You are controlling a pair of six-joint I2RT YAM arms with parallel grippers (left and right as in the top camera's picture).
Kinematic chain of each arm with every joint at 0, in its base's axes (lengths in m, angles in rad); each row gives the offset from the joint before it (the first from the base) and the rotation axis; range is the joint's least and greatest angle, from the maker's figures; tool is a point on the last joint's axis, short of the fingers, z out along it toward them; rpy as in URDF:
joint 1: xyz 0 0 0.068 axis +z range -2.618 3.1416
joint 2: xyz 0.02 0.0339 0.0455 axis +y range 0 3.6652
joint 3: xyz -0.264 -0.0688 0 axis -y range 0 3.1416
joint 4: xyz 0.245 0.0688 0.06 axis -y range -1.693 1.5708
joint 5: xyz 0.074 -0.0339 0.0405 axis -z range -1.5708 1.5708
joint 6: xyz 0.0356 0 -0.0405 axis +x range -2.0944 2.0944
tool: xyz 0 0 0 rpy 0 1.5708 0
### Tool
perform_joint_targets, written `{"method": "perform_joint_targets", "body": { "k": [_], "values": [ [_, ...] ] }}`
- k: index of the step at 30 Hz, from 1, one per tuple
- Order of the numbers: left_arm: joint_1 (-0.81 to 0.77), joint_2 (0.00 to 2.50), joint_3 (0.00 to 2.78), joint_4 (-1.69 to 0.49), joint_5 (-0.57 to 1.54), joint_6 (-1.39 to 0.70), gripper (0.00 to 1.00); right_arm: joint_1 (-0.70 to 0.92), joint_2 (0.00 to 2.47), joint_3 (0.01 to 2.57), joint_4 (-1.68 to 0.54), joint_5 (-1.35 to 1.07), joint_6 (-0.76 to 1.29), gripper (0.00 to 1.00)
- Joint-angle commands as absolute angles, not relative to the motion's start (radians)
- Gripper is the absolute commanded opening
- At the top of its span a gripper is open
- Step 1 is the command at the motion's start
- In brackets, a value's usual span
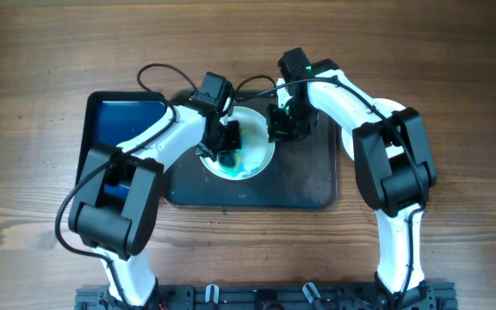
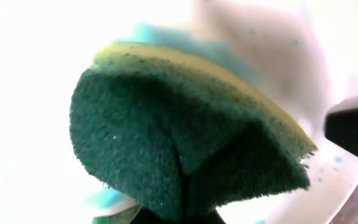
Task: Clean dirty plates on tray and stack at the side
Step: 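Scrub the last plate with the left gripper's sponge while right holds it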
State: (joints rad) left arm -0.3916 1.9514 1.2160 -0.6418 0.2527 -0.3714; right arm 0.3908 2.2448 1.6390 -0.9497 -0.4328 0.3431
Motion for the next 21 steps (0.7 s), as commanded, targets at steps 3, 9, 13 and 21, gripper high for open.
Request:
{"method": "perform_joint_targets", "body": {
  "k": [3,9,13,21],
  "values": [
    [-0.307,2.017,1.180,-0.521,0.283,-0.511,0.04,0.405,2.270,1.629,-0.927,-0.409,0.367,0.04],
    [-0.209,2.004,1.205,-0.729,-0.210,-0.776,0.04,0.405,2.270,1.629,-0.928,-0.408,0.366,0.04],
    [-0.225,2.004,1.205,-0.859,-0.234,-0.734,0.04,0.405,2.270,1.629,-0.920,-0.413,0.367,0.04],
    [-0.229,1.932,1.310,-0.857,0.443,-0.204,0.04,0.404,2.270,1.629,-0.937,-0.469,0.311,0.04]
  ]
}}
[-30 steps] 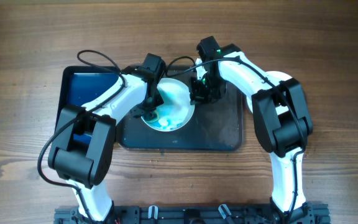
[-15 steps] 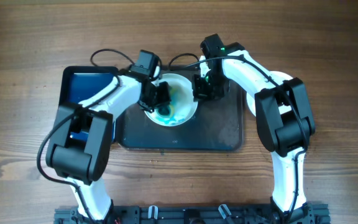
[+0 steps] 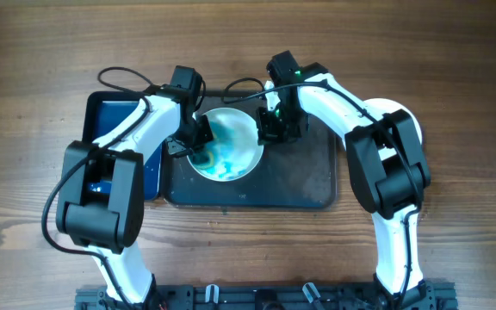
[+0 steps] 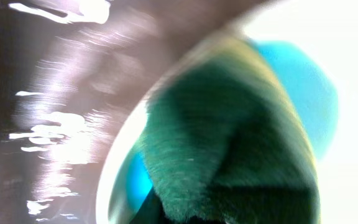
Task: Clean dirty plates on tray and stack at the side
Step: 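Scrub the last plate with the left gripper's sponge while right holds it, then lift the last plate with the right gripper and stack it on the pile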
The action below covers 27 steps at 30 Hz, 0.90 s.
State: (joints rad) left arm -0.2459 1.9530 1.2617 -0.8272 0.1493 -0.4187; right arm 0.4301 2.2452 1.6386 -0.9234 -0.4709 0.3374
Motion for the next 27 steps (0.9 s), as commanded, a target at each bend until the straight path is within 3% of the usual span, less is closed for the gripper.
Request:
{"method": "perform_joint_targets", "body": {
  "k": [1,5,8,14,22,27],
  "values": [
    [-0.214,1.903,1.346,-0.870,0.472,-0.205,0.04,0.404,2.268,1.629,-0.951,-0.456,0.312,0.04],
    [-0.138,1.787,1.435,-0.888,0.453,-0.252,0.04,0.406,2.241,1.629,-0.986,-0.374,0.315,0.04],
    [-0.090,1.729,1.437,-0.900,0.324,-0.387,0.04,0.406,2.185,1.629,-1.013,-0.263,0.323,0.04],
    [-0.086,1.743,1.436,-0.937,0.308,-0.402,0.04,0.444,1.996,1.629,-1.076,0.042,0.344,0.04],
    [-0.087,1.745,1.435,-0.948,0.301,-0.405,0.04,0.710,1.777,1.629,-1.253,0.745,0.557,0.04],
    [-0.087,1.745,1.433,-0.949,0.301,-0.405,0.04,0.885,1.758,1.629,-1.436,1.044,0.723,0.04]
  ]
}}
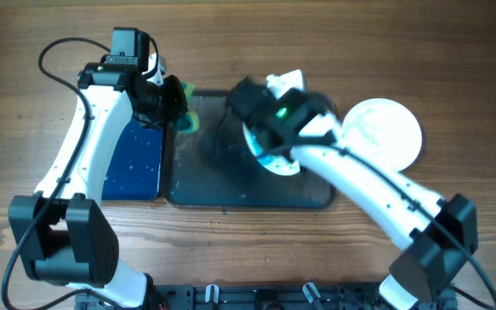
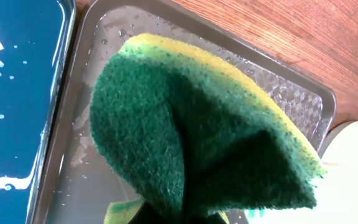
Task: Clean dirty plates on tray and stack at the side
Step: 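Lift the last plate with the right gripper and stack it on the pile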
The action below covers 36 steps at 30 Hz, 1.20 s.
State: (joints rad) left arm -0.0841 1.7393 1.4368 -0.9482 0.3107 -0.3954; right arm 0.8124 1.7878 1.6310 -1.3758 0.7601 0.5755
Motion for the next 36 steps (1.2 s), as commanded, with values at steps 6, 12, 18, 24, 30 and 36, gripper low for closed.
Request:
{"method": "perform_joint_targets", "body": {
  "k": [6,12,18,24,30,36],
  "values": [
    [-0.087,1.745,1.433,-0.949,0.301,-0.405,0.04,1.047,1.758,1.629,-1.576,1.280,0.848,0.04],
    [-0.087,1.745,1.433,-0.949,0.301,-0.405,0.04,1.113,1.756,1.629,-1.609,1.386,0.840,0.04],
    [-0.087,1.745,1.433,-0.949,0.301,-0.405,0.04,1.116,1.735,1.629,-1.609,1.427,0.838,0.04],
    [-0.087,1.745,1.433,-0.956,0.301,-0.405,0.04,1.090,1.707,1.629,-1.602,1.297,1.009,0.04],
    [-0.087,1.745,1.433,-0.960,0.301,-0.405,0.04,0.854,1.707,1.627,-1.380,0.683,0.774,0.04],
    [-0.087,1.745,1.433,-0.960,0.301,-0.405,0.04,0.405,1.707,1.627,-1.174,0.031,0.396,0.04]
  ]
}}
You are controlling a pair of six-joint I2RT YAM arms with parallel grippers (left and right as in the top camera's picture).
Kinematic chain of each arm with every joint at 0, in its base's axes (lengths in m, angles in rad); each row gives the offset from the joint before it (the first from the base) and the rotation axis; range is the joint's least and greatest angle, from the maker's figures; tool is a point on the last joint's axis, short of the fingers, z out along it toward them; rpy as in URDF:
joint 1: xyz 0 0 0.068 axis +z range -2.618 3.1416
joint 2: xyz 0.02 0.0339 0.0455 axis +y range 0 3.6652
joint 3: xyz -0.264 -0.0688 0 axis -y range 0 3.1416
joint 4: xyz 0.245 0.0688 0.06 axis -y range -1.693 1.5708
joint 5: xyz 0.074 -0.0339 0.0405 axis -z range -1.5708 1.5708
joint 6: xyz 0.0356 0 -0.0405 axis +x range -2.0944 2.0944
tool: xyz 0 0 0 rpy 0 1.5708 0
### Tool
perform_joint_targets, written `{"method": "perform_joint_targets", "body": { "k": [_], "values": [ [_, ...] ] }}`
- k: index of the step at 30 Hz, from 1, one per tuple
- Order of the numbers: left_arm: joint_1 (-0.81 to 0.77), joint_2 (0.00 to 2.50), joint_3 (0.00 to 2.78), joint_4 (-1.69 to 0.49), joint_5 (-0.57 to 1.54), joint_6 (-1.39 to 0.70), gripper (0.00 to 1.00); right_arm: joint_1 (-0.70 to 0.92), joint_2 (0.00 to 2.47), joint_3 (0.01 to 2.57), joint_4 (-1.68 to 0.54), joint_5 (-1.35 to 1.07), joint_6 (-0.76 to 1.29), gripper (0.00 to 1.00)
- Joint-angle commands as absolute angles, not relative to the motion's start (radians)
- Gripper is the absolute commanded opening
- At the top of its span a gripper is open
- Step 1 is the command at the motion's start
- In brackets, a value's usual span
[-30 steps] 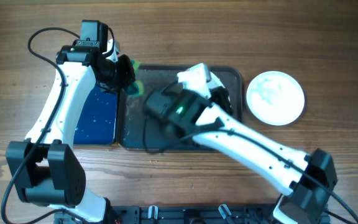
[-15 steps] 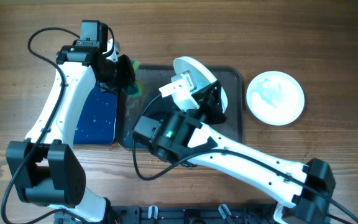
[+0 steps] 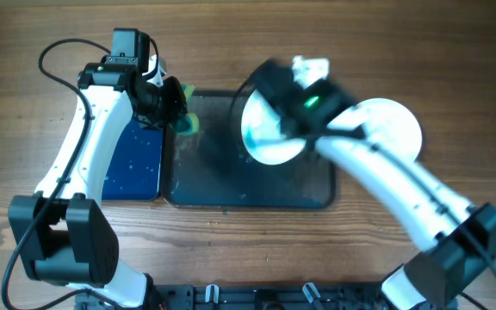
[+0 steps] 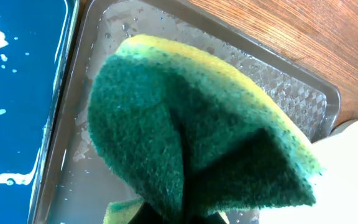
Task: Clean dirty plates on tray and stack at the side
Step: 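Lift the last plate with the right gripper and stack it on the pile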
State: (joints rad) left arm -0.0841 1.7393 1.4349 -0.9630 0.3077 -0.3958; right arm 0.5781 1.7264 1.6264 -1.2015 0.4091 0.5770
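A white plate [image 3: 268,133] with a faint blue smear hangs tilted over the dark tray [image 3: 231,185]. My right gripper [image 3: 275,96], blurred, is shut on its far rim. My left gripper [image 3: 177,110] is shut on a green and yellow sponge [image 4: 191,124], which is folded in its jaws. The sponge [image 3: 188,121] hangs over the dark tray's far left corner [image 4: 104,37]. The plate's white edge [image 4: 353,180] shows at the right of the left wrist view.
A blue tray of liquid [image 3: 136,164] lies left of the dark tray, under my left arm. A clean white plate [image 3: 396,129] sits on the wooden table right of the dark tray, partly under my right arm.
My right arm has shifted, and the plate it holds now sits a little farther back over the tray. The left arm and the sponge have stayed put.
At first my left gripper pressed the sponge on the blue-smeared plate in the tray while the right gripper held its rim. Then the plate and sponge stood further left. Later the sponge was off at the tray's far left corner and the right gripper held the plate, as now.
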Motion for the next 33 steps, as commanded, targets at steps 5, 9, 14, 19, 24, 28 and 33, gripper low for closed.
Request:
{"method": "perform_joint_targets", "body": {
  "k": [5,9,14,19,24,28,33],
  "values": [
    [-0.087,1.745,1.433,-0.964,0.301,-0.405,0.04,0.055,1.708,1.627,-1.189,-0.041,0.395,0.04],
    [-0.087,1.745,1.433,-0.967,0.301,-0.405,0.04,-0.158,1.711,1.599,-1.195,0.029,0.398,0.04],
    [-0.087,1.745,1.433,-0.967,0.301,-0.405,0.04,-0.319,1.711,1.438,-1.116,0.054,0.433,0.04],
    [-0.087,1.745,1.433,-0.966,0.301,-0.405,0.04,-0.306,1.711,1.248,-1.003,0.052,0.418,0.04],
    [-0.087,1.745,1.433,-0.966,0.301,-0.405,0.04,-0.291,1.711,1.193,-0.989,0.011,0.360,0.19],
    [-0.087,1.745,1.433,-0.966,0.280,-0.400,0.04,-0.291,1.711,1.209,-0.992,-0.110,0.314,0.48],
    [-0.051,1.728,1.433,-1.021,0.263,-0.334,0.04,-0.244,1.689,1.377,-1.088,-0.174,0.233,0.73]
  ]
}}
